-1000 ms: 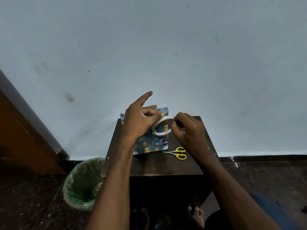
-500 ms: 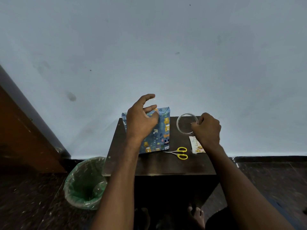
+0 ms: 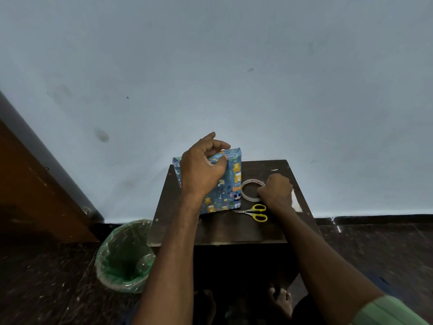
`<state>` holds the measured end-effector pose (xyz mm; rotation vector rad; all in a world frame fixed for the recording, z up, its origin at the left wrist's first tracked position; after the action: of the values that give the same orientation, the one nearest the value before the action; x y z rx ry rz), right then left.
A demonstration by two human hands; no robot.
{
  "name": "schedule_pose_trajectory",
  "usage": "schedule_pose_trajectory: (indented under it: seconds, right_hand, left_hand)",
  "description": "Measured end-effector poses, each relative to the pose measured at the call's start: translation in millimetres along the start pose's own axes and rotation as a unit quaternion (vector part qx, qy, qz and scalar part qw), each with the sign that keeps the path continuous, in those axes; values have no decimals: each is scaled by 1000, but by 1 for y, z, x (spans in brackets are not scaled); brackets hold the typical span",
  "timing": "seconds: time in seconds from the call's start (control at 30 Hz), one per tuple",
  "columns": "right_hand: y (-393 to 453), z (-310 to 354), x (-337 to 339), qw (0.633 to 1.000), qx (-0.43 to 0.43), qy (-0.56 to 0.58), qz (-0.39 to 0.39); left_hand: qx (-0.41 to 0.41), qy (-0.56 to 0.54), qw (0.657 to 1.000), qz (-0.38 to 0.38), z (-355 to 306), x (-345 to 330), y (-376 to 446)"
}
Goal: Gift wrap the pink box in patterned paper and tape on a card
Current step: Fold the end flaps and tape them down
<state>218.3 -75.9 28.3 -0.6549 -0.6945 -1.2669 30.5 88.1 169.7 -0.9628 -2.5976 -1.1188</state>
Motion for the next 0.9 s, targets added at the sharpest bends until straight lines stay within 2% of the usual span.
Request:
schedule_pose_trajectory:
  seconds: [0.17, 0.23, 0.3, 0.37, 0.4, 0.47, 0.53, 0.63, 0.9]
  right_hand:
    - [-2, 4, -3, 999, 18, -35, 2]
    - [-7, 12, 6, 997, 39, -57, -29]
    - [-14, 31, 30, 993, 79, 6, -84]
    - [-27, 56, 63, 974, 126, 150, -115]
    - [-35, 69, 79, 955, 156, 226, -113]
    - [-47, 91, 94, 919, 206, 332, -52]
    - [-58, 105, 88, 901, 238, 362, 26]
    - [-67, 108, 78, 898, 256, 355, 45]
    - [-54, 97, 60, 917, 214, 330, 61]
  left_hand:
    - [-6, 11, 1000, 0, 1, -1, 0]
    - [-5, 10, 1000, 0, 2, -1, 0]
    - [-2, 11, 1000, -3, 3, -1, 0]
    - [1, 10, 1000, -5, 3, -1, 0]
    - [4, 7, 1000, -5, 3, -1, 0]
    - [8, 5, 1000, -2, 3, -1, 2]
    - [3, 1, 1000, 1, 3, -2, 3]
    - [2, -19, 1000, -2, 6, -2, 2]
    - [17, -27, 999, 19, 12, -9, 4]
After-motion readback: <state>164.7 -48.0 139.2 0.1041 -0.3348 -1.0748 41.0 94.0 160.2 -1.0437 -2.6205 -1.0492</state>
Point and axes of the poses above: each hand's wrist, its own y-axis towards the middle knuckle, its own x-axis out of the back of the hand, z = x × y, the point moved 10 cm from there along y, towards the middle knuckle, and after that the axes turned 9 degrees about -x, right-handed, at the moved point
